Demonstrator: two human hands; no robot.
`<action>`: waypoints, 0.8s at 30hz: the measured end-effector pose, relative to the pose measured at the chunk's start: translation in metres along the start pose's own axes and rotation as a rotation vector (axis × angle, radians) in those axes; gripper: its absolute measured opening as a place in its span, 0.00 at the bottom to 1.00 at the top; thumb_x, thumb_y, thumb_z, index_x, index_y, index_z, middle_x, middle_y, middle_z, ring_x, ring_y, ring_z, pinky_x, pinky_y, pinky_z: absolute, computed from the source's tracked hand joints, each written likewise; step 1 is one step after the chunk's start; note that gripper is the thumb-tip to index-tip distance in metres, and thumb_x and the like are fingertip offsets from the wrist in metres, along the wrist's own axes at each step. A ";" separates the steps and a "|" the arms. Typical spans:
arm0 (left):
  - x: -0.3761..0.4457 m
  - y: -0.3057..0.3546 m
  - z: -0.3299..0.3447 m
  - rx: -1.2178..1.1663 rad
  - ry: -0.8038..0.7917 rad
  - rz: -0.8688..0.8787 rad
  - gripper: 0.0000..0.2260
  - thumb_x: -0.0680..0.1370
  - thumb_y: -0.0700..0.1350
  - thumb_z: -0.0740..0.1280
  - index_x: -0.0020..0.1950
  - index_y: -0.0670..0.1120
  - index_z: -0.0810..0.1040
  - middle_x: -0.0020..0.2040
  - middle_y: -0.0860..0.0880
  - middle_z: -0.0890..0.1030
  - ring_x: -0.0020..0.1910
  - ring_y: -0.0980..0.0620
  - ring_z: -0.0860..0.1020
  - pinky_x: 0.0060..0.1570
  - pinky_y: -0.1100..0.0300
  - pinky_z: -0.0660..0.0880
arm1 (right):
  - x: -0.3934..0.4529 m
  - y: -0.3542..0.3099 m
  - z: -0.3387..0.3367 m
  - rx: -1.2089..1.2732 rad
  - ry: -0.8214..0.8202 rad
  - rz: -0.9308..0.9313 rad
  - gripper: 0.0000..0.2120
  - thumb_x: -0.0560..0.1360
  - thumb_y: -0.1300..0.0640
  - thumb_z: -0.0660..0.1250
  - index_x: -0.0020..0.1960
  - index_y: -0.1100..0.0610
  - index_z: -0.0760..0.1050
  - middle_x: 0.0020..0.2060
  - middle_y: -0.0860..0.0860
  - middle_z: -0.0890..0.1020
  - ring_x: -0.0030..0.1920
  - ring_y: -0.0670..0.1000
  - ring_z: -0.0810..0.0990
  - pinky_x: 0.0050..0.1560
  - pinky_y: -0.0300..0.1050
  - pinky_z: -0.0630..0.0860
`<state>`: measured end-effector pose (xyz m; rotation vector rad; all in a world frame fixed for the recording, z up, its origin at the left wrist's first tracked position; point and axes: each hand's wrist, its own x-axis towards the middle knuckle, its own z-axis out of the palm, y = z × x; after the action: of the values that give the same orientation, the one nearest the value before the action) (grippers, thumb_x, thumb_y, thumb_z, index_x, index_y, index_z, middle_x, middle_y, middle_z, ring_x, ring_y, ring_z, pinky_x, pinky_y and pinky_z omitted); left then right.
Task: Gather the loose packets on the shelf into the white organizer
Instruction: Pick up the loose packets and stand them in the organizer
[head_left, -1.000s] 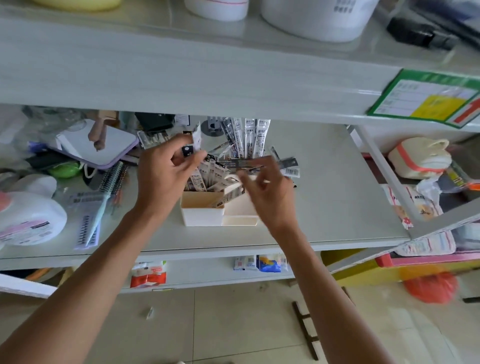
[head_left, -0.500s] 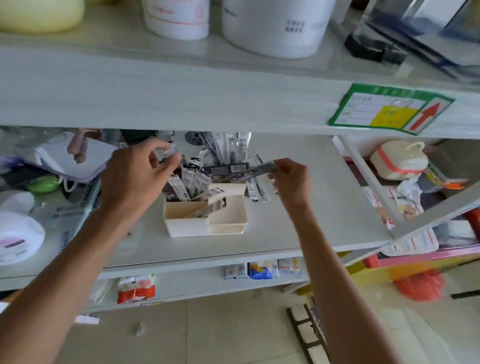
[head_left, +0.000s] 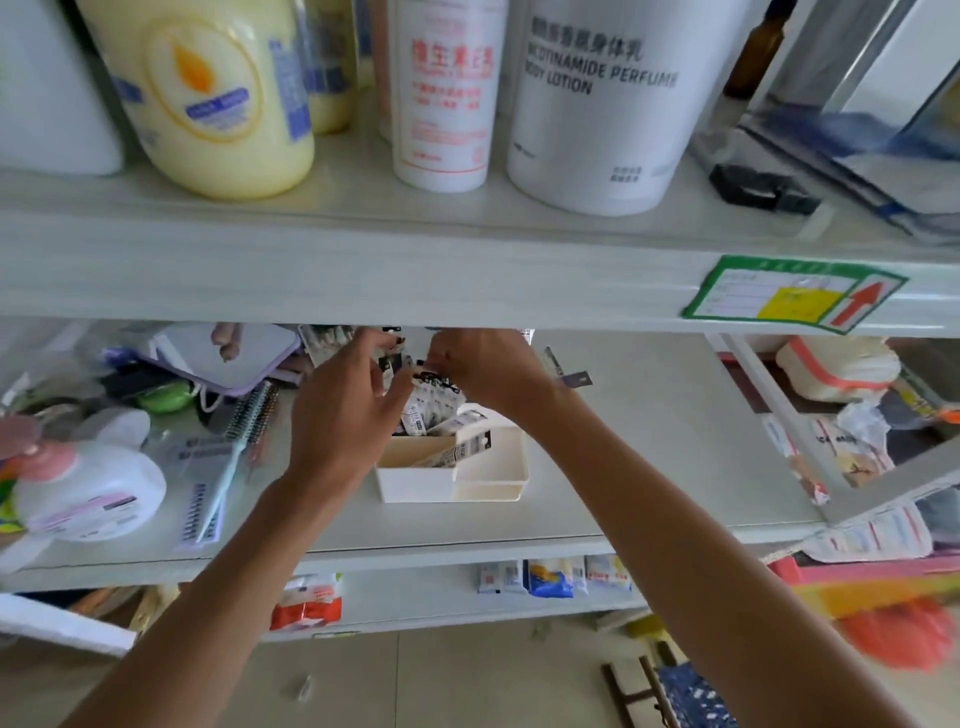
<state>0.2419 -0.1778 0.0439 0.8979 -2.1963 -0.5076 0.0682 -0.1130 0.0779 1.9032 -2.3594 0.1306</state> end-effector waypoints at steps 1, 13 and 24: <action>-0.002 -0.002 -0.003 -0.011 0.022 0.002 0.13 0.79 0.55 0.66 0.61 0.53 0.75 0.32 0.56 0.74 0.31 0.59 0.74 0.31 0.59 0.68 | -0.007 0.005 -0.003 0.013 0.033 0.020 0.18 0.83 0.39 0.59 0.61 0.48 0.82 0.52 0.48 0.87 0.53 0.53 0.86 0.50 0.48 0.81; -0.059 -0.020 0.035 -0.062 -0.048 -0.410 0.23 0.79 0.53 0.71 0.64 0.36 0.76 0.63 0.35 0.78 0.61 0.35 0.77 0.57 0.43 0.75 | -0.129 0.127 0.035 0.643 0.137 0.942 0.10 0.79 0.53 0.63 0.55 0.54 0.81 0.52 0.59 0.87 0.51 0.62 0.85 0.52 0.50 0.82; -0.060 -0.016 0.076 -0.030 -0.182 -0.671 0.15 0.84 0.38 0.57 0.71 0.37 0.68 0.63 0.29 0.77 0.58 0.29 0.78 0.51 0.44 0.75 | -0.063 0.131 0.110 0.463 -0.230 0.694 0.52 0.72 0.24 0.62 0.78 0.63 0.60 0.75 0.61 0.63 0.74 0.63 0.64 0.73 0.57 0.68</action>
<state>0.2245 -0.1389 -0.0441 1.6317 -1.9958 -0.9610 -0.0503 -0.0392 -0.0401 1.1666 -3.2797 0.5810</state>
